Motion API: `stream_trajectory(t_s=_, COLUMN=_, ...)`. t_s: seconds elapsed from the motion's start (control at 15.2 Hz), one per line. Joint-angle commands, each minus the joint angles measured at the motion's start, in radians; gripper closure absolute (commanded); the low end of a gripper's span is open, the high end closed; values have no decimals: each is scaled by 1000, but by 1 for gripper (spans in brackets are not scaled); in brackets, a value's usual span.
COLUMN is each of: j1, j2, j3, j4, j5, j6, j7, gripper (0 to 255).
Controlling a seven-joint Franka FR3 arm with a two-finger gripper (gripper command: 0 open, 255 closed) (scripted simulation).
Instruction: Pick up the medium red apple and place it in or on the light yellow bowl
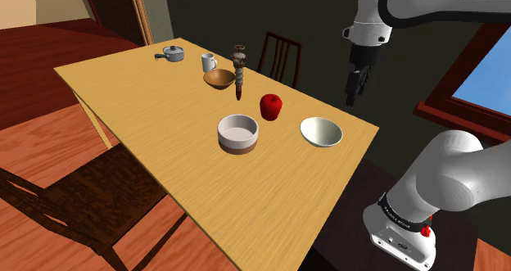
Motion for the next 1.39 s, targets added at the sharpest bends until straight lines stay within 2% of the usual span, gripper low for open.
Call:
stream_trajectory(t_s=0.0, j1=0, j2=0, j3=0, j4=0, j5=0, j6=0, j7=0, gripper=0)
stream_trajectory(t_s=0.66, j1=34, j2=312, j3=-93, j4=75, j5=-51, j6=325, j7=-216, gripper=0)
stream_trajectory(t_s=1.32, j1=69, j2=662, j3=-144, j4=281, j5=-4, j6=554, j7=-436, gripper=0)
